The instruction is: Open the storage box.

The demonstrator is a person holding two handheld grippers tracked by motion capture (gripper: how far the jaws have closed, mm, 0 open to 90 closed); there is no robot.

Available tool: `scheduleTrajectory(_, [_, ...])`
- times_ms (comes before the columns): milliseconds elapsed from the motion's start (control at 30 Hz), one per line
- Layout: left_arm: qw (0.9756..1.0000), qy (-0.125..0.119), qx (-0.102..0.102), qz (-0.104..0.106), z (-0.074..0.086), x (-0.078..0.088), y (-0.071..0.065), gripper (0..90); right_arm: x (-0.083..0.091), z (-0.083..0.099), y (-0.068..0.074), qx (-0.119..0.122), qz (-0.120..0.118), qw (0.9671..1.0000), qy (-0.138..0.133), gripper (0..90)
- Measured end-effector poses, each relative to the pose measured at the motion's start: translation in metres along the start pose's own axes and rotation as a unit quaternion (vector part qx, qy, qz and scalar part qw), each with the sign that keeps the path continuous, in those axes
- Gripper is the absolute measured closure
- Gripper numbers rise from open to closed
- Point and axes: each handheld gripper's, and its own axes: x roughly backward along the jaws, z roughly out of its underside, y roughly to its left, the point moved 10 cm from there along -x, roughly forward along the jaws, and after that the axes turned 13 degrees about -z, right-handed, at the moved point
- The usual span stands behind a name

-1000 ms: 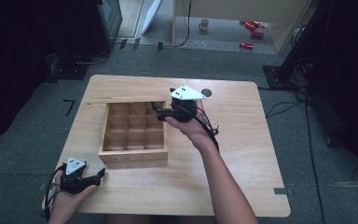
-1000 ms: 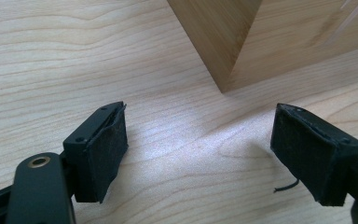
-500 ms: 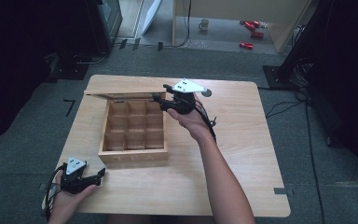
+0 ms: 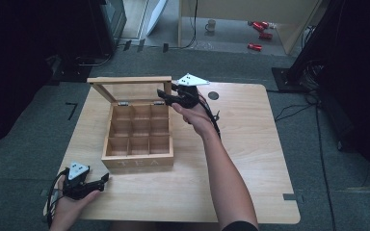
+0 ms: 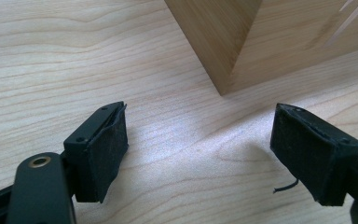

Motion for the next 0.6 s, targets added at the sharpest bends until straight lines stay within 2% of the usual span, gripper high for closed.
scheduleTrajectory(267, [1.0, 0.001, -0.003, -0.001, 0.0, 0.0, 0.0, 19.7, -0.011, 0.005, -0.015, -0.029, -0.023, 0.9993, 0.007, 48.4])
scheduleTrajectory(367, [1.0, 0.0, -0.003, -0.001, 0.0, 0.0, 0.0, 19.7, -0.015, 0.007, -0.021, -0.034, -0.021, 0.9991, 0.012, 49.0])
scheduleTrajectory(500, [1.0, 0.0, -0.005, -0.004, 0.0, 0.0, -0.001, 19.7, -0.017, 0.003, -0.03, -0.068, -0.028, 0.9973, -0.003, 51.3])
scheduleTrajectory(600, [1.0, -0.001, -0.007, -0.006, 0.0, -0.001, -0.001, 19.8, -0.016, 0.0, -0.039, -0.092, -0.022, 0.9954, -0.017, 57.0])
